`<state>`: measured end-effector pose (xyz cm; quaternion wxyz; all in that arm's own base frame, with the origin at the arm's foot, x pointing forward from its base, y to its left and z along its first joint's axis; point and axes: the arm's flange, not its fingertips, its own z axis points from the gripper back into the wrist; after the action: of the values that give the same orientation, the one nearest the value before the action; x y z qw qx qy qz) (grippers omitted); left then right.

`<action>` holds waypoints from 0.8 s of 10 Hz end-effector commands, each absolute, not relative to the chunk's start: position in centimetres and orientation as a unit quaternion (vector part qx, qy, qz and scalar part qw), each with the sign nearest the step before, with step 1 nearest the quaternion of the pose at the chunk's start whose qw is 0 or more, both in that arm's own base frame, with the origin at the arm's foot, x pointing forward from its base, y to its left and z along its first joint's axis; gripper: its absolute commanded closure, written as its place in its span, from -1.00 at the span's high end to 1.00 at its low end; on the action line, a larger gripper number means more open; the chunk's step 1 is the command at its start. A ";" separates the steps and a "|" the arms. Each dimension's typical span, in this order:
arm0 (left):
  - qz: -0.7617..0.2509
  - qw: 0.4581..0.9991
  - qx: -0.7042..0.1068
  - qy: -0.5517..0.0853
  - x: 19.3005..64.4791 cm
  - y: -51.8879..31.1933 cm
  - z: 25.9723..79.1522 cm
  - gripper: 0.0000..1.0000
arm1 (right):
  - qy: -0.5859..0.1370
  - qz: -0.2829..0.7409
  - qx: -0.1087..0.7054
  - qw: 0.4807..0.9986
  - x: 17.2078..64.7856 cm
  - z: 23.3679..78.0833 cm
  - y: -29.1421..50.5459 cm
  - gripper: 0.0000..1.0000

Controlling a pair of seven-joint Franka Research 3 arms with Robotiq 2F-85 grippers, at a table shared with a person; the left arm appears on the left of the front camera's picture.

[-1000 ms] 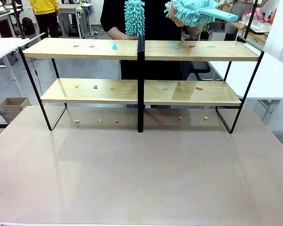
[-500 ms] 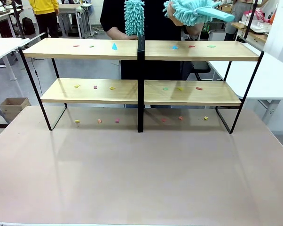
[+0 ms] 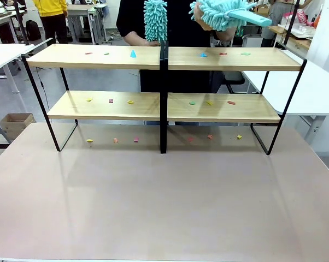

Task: Clean the shelves.
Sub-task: Pick up the Duster when the human hands it over.

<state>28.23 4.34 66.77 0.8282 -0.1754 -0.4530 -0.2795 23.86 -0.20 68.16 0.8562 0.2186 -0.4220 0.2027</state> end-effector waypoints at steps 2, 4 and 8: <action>-0.279 0.828 -0.176 -0.453 28.2 4.3 66.8 1.00 | -0.421 0.201 0.219 0.857 23.9 68.2 -0.2 0.99; -0.279 0.828 -0.176 -0.453 28.2 4.3 66.8 1.00 | -0.421 0.201 0.219 0.857 23.9 68.2 -0.2 0.99; -0.279 0.828 -0.176 -0.453 28.2 4.3 66.8 1.00 | -0.422 0.203 0.219 0.856 23.9 68.2 -0.2 0.99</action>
<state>28.23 4.34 66.77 0.8282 -0.1754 -0.4530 -0.2795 23.86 -0.20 68.16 0.8562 0.2186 -0.4220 0.2027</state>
